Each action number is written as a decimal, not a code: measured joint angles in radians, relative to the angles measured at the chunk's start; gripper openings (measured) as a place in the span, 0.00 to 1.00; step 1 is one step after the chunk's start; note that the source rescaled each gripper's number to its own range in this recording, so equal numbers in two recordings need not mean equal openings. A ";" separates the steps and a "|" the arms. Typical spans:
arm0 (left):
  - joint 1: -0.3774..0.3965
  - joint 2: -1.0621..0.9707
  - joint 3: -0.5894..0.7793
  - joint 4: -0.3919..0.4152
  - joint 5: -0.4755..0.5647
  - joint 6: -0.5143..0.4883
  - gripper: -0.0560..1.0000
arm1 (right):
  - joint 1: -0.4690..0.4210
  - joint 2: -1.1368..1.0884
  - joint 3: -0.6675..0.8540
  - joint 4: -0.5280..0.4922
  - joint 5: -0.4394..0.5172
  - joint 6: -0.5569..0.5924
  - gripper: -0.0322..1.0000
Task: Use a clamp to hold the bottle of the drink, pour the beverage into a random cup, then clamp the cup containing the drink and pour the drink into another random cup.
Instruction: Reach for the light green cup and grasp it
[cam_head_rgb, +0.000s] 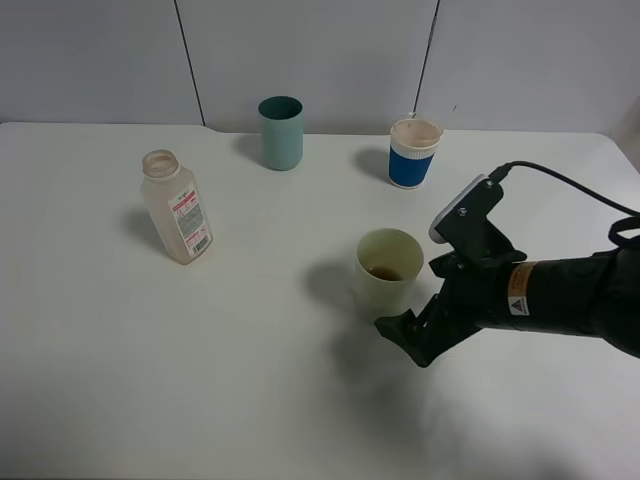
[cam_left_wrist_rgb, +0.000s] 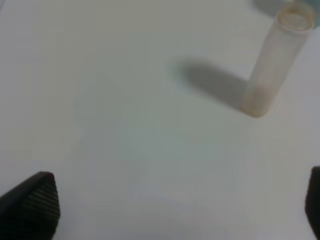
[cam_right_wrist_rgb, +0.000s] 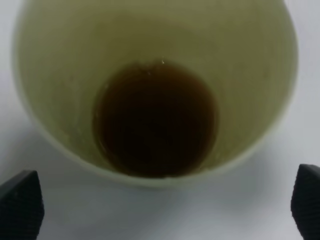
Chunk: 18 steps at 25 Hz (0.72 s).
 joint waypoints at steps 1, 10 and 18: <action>0.000 0.000 0.000 0.000 0.000 0.000 1.00 | 0.000 0.000 0.000 0.000 -0.008 -0.021 0.99; 0.000 0.000 0.000 0.000 0.000 0.000 1.00 | 0.000 0.068 0.000 0.000 -0.082 -0.121 0.99; 0.000 0.000 0.000 0.000 0.000 0.000 1.00 | 0.000 0.246 -0.002 0.062 -0.339 -0.218 0.99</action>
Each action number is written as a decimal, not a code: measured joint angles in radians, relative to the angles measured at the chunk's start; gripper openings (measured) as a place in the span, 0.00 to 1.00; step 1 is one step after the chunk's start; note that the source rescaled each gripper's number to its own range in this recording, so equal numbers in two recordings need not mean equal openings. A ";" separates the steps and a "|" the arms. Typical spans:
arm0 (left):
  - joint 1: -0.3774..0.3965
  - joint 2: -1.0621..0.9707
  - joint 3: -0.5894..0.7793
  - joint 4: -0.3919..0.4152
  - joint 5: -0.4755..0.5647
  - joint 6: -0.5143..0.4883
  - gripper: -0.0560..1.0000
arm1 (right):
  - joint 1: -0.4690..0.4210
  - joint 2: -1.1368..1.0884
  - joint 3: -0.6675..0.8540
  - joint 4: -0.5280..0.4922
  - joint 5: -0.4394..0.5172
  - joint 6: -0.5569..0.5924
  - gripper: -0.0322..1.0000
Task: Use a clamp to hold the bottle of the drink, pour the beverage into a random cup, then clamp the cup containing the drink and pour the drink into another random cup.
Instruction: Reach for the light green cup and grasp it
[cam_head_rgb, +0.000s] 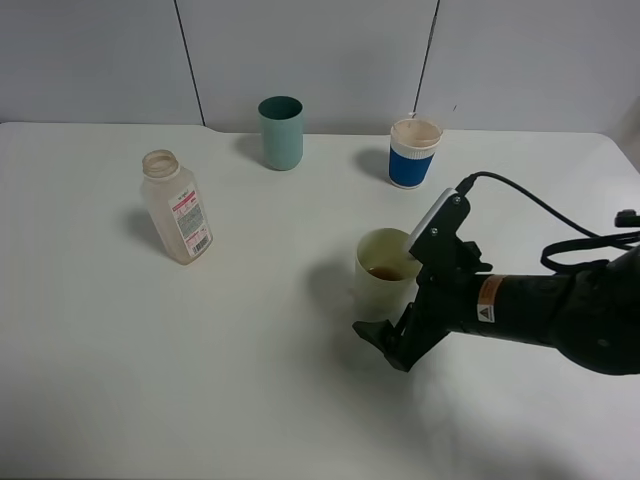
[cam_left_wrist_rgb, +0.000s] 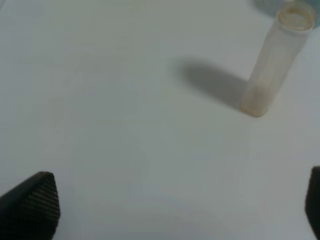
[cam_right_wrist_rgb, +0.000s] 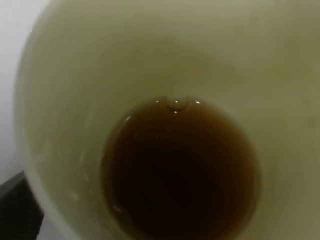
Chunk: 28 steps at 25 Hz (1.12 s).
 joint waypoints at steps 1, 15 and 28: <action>0.000 0.000 0.000 0.000 0.000 0.000 1.00 | 0.000 0.020 0.000 0.006 -0.023 -0.004 0.99; 0.000 0.000 0.000 0.000 0.000 0.000 1.00 | 0.000 0.094 0.000 0.009 -0.229 -0.005 0.92; 0.000 0.000 0.000 0.000 0.000 0.000 1.00 | 0.000 0.094 0.000 0.009 -0.164 0.027 0.04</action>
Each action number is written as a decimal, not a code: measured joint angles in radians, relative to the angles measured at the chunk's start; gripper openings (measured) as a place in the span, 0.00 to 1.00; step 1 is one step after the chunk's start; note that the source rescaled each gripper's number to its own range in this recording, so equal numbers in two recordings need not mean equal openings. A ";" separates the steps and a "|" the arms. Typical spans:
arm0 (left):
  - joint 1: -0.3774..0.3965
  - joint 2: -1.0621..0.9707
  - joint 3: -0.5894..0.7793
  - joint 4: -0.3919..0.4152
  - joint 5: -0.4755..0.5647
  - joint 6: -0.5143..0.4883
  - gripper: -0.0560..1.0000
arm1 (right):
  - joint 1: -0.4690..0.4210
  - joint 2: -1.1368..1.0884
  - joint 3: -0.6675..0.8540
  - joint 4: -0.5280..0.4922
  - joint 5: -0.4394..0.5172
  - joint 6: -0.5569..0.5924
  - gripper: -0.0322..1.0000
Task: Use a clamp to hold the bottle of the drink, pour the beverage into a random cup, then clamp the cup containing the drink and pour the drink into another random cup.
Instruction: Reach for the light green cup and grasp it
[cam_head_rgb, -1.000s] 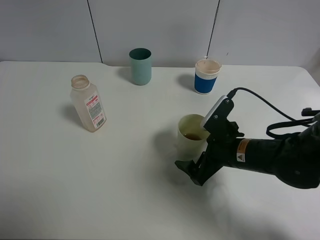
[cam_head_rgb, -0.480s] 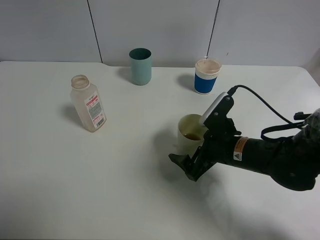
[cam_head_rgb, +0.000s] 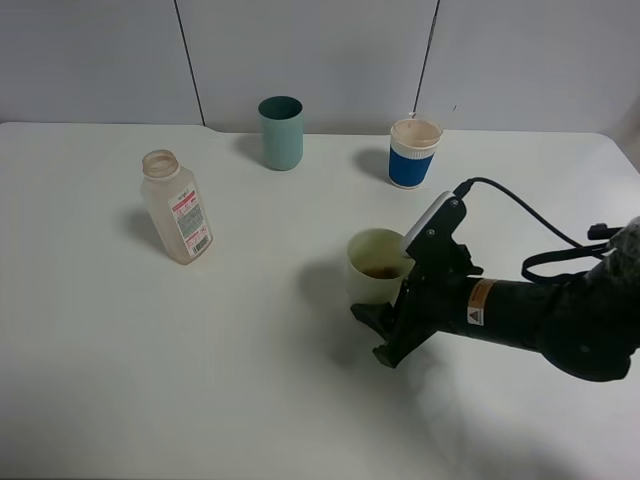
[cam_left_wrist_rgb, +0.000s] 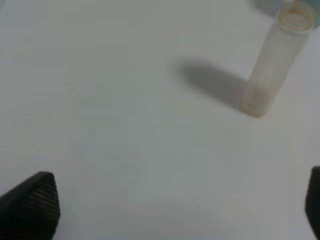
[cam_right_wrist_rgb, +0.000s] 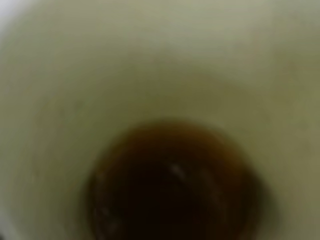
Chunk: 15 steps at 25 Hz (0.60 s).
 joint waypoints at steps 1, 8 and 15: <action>0.000 0.000 0.000 0.000 0.000 0.000 1.00 | 0.000 0.000 0.000 0.000 0.000 0.010 0.03; 0.000 0.000 0.000 0.000 0.000 0.000 1.00 | 0.000 0.000 0.000 0.000 0.000 0.039 0.03; 0.000 0.000 0.000 0.000 0.000 0.000 1.00 | 0.000 -0.057 0.000 0.020 0.086 0.066 0.03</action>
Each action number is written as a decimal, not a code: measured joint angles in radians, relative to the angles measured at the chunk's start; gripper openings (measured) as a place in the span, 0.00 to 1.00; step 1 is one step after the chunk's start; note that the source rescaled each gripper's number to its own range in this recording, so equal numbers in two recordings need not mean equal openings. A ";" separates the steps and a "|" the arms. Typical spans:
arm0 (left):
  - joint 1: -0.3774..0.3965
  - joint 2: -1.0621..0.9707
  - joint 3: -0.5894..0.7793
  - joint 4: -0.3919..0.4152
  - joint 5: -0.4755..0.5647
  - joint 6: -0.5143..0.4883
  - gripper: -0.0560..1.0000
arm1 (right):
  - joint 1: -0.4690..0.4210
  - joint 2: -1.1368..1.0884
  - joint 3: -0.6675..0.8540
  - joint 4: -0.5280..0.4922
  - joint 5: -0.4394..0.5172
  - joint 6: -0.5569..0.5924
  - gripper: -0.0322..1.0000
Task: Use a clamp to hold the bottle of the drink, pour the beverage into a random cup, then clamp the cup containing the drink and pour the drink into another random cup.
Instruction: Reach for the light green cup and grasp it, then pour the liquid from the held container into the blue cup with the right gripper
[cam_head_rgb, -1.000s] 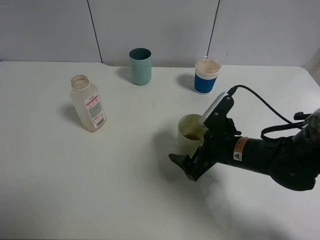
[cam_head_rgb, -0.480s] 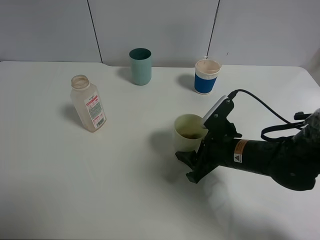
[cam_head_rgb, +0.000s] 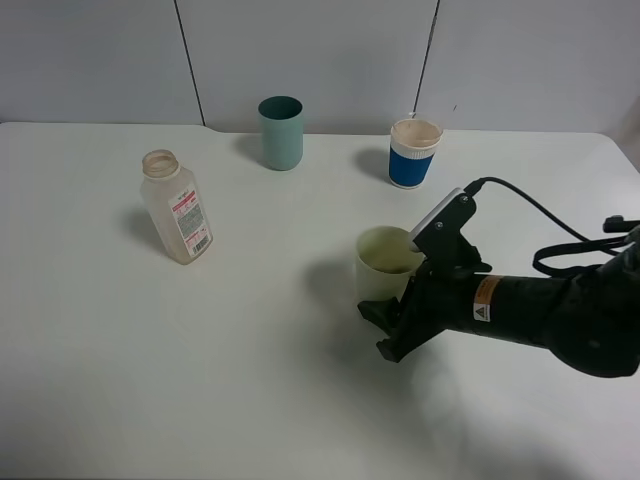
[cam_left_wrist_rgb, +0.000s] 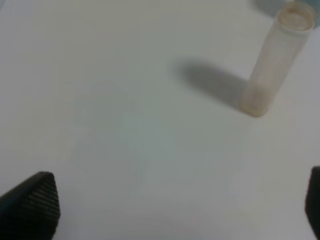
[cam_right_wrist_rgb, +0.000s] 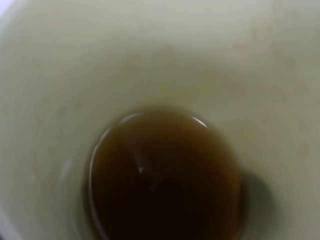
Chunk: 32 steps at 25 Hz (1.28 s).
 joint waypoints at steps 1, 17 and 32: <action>0.000 0.000 0.000 0.000 0.000 0.000 1.00 | 0.000 -0.019 0.000 0.008 0.026 0.001 0.03; 0.000 0.000 0.000 0.000 0.000 0.000 1.00 | -0.039 -0.282 -0.295 -0.263 0.589 0.443 0.03; 0.000 0.000 0.000 0.000 0.000 0.000 1.00 | -0.100 -0.282 -0.465 -1.148 1.006 1.379 0.03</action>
